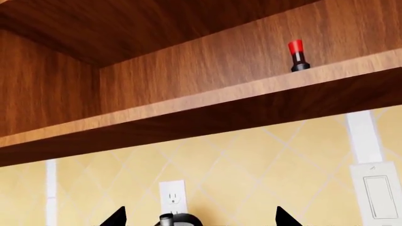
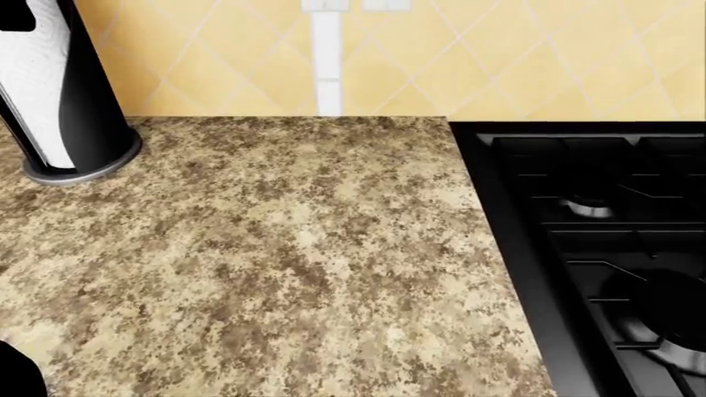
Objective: Pick and place the shaker into the drawer. Then close the cabinet.
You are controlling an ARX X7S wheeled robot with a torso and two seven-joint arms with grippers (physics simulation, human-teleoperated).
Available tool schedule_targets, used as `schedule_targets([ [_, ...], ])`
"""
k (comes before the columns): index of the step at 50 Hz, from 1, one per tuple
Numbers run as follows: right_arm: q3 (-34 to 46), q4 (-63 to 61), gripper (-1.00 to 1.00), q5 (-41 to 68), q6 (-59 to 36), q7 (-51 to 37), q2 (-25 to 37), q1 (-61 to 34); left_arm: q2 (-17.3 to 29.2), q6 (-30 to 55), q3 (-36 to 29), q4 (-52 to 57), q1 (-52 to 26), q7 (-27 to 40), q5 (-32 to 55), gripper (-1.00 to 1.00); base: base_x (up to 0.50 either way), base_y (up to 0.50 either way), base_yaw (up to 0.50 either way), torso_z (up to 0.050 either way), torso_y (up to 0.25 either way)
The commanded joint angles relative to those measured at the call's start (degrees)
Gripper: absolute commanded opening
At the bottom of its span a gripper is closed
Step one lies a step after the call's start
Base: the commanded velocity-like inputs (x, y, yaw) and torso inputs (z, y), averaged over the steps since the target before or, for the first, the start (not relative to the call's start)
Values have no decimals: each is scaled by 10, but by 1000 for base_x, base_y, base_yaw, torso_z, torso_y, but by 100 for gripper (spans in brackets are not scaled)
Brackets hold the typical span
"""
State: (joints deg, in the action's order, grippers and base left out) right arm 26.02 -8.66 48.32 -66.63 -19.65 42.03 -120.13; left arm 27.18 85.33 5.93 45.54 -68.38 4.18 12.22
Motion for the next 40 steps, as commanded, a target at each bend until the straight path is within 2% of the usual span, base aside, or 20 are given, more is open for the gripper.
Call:
schedule_targets([
  [1,35,3,100,-5,10,7,-48,-13,7,-19,33,7,10,-15,35,100,0,0,0,10,0],
  [21,99,39,100,-47,33,33,-92,-26,12,-18,38,6,13,-15,41,100,0,0,0,1,0],
  [40,195,115,100,-128,76,54,-147,-35,16,-27,55,2,26,-17,45,100,0,0,0,1,0],
])
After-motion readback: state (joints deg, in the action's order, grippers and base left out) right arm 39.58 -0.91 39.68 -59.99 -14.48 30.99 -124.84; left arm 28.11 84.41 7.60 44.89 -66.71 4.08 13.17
